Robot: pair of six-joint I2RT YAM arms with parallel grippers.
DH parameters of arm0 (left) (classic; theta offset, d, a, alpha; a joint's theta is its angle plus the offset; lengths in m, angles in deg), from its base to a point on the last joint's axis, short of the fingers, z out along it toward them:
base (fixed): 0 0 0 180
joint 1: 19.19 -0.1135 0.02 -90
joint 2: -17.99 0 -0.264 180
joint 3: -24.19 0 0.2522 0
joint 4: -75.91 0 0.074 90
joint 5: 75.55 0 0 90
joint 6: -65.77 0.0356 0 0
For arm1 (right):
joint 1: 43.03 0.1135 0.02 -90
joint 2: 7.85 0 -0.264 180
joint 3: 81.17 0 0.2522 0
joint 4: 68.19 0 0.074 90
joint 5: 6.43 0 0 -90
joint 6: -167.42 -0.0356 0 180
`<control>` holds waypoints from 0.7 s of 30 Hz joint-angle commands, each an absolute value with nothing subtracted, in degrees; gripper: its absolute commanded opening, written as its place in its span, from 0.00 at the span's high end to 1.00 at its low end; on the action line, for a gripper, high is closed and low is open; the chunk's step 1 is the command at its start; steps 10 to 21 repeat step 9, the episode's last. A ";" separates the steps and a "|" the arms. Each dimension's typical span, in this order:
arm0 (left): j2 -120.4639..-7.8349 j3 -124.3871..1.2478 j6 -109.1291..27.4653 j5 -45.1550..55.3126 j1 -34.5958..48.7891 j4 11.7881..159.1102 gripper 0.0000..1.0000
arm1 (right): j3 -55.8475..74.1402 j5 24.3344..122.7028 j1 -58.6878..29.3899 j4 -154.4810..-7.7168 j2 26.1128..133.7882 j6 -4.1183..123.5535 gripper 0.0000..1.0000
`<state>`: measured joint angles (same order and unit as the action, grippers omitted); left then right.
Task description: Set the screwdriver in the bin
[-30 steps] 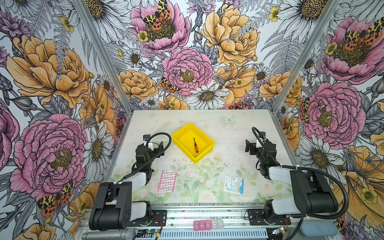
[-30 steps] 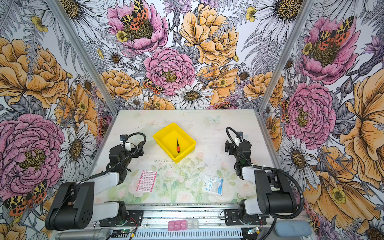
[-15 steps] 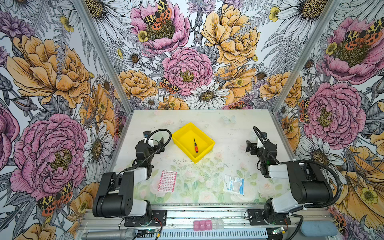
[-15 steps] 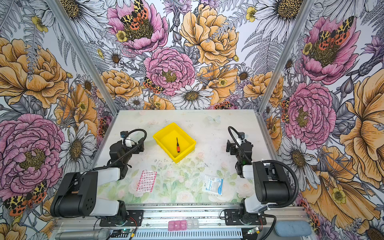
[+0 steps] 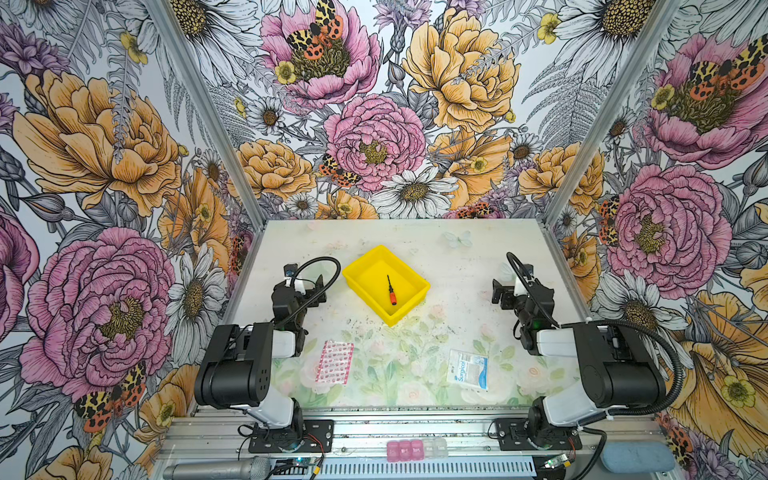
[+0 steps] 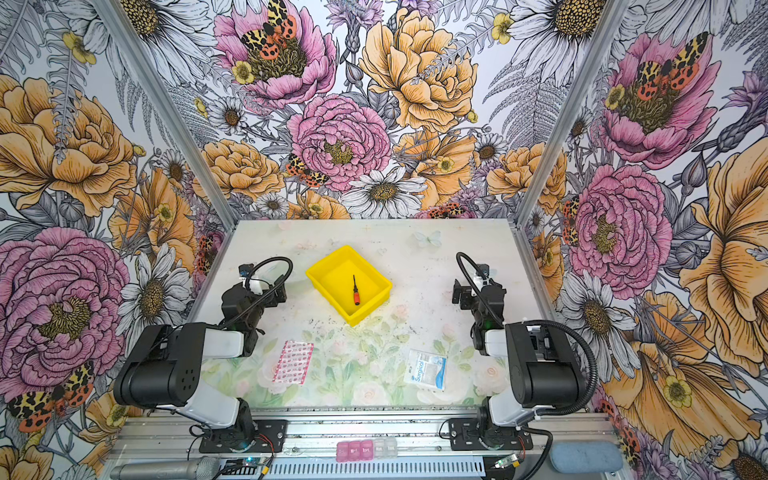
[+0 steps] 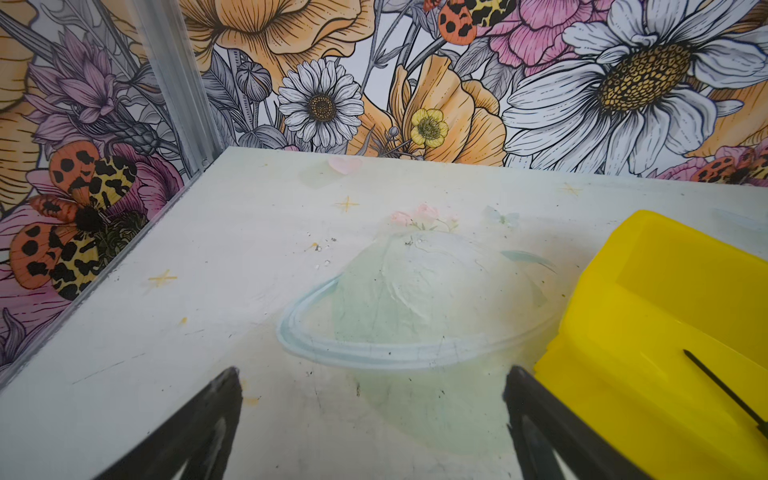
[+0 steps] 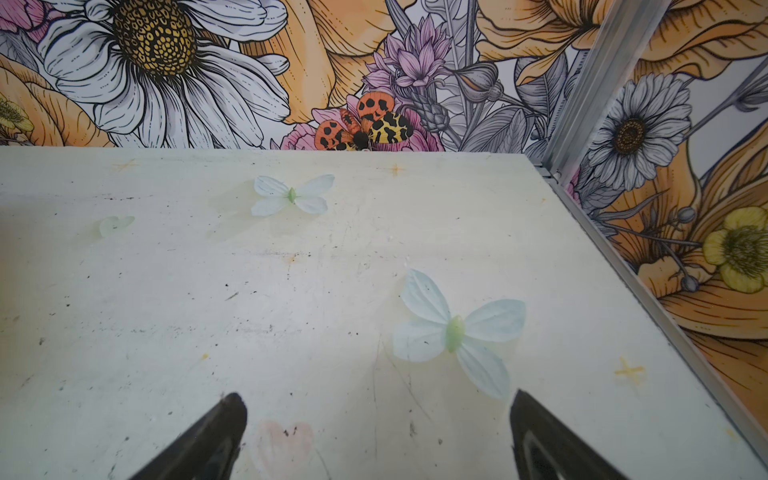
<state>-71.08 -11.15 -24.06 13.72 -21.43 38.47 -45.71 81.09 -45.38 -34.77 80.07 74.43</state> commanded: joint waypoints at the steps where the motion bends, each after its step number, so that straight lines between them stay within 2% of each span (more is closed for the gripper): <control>1: -70.67 -11.49 -23.30 16.29 -20.18 36.70 0.01 | -44.45 80.25 -45.68 -33.25 80.28 73.82 0.00; 21: -70.69 -11.47 -23.19 16.14 -20.14 36.81 0.01 | -44.55 80.32 -45.76 -33.09 80.22 73.81 0.01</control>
